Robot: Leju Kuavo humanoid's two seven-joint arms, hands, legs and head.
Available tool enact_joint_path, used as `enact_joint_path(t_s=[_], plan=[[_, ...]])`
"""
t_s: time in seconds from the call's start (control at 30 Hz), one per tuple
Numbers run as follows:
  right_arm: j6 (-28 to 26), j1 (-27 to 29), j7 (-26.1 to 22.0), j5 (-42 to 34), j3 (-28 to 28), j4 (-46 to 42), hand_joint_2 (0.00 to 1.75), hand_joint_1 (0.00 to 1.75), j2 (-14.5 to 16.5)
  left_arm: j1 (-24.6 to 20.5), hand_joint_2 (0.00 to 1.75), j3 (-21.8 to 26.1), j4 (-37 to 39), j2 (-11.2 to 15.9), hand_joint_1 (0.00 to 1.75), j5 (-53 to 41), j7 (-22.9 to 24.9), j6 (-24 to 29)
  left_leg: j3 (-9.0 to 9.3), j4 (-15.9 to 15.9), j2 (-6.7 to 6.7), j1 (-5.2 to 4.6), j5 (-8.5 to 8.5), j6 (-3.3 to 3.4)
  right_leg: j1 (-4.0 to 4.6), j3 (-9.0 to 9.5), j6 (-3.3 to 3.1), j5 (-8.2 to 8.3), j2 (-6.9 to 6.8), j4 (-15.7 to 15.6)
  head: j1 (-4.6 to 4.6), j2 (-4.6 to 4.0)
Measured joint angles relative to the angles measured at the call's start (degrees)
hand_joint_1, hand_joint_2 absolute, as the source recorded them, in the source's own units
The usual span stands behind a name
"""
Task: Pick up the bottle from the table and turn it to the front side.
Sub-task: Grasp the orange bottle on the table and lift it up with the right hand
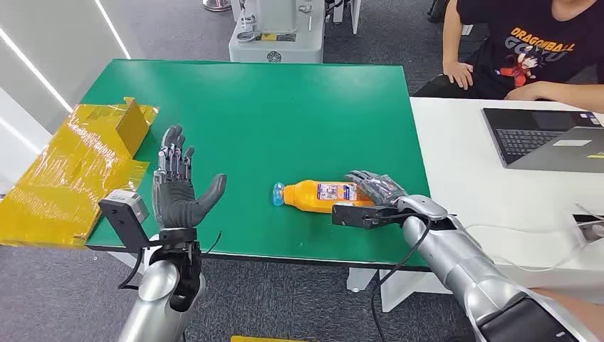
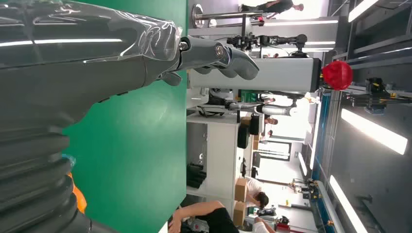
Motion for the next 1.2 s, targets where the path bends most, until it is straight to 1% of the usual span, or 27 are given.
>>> enact_joint_path(t_s=[0.57, 0.73, 0.9, 1.1, 1.2], plan=[[0.38, 1.13, -0.46, -0.14, -0.02, 0.02, 1.75, 0.0, 1.64, 0.01, 1.75, 0.03, 0.0, 0.38, 0.0, 1.53, -0.85, 1.27, 0.0, -0.01, 0.0, 0.0, 0.0, 0.0, 0.0, 0.0, 0.0, 0.0, 0.0, 0.0, -0.01, 0.0], [1.79, 1.16, 0.39, 0.16, -0.04, 0.03, 1.75, 0.0, 1.9, 0.21, 1.75, 0.05, -0.03, 0.45, 0.0, 1.6, -0.85, 1.64, 0.01, -0.01, 0.0, 0.0, 0.0, 0.0, 0.0, 0.0, 0.0, 0.0, 0.0, 0.0, -0.01, 0.0], [3.35, 0.91, 2.8, 1.32, -0.03, 0.07, 1.75, 0.0, 2.28, 0.92, 1.75, 0.07, -0.07, 0.58, 0.0, 1.56, -0.86, 1.84, 0.02, -0.01, 0.01, 0.0, 0.0, 0.0, 0.0, 0.01, 0.0, 0.0, 0.0, 0.0, -0.01, 0.0], [7.32, -0.62, 8.54, 3.04, 0.08, 0.42, 1.75, 0.0, 2.48, 1.29, 1.75, 0.08, -0.07, 0.72, 0.0, 1.5, -0.84, 2.36, 0.02, 0.0, -0.01, 0.0, 0.0, 0.0, 0.0, 0.02, 0.01, 0.0, -0.02, 0.0, -0.01, 0.0], [8.79, -1.39, 10.39, 3.66, 0.13, 0.83, 1.75, 0.0, 2.48, 1.38, 1.75, 0.08, -0.07, 0.8, 0.0, 1.49, -0.84, 2.48, 0.02, 0.01, -0.03, 0.0, 0.01, 0.0, 0.0, 0.02, 0.01, 0.0, -0.03, 0.0, -0.01, 0.0]])
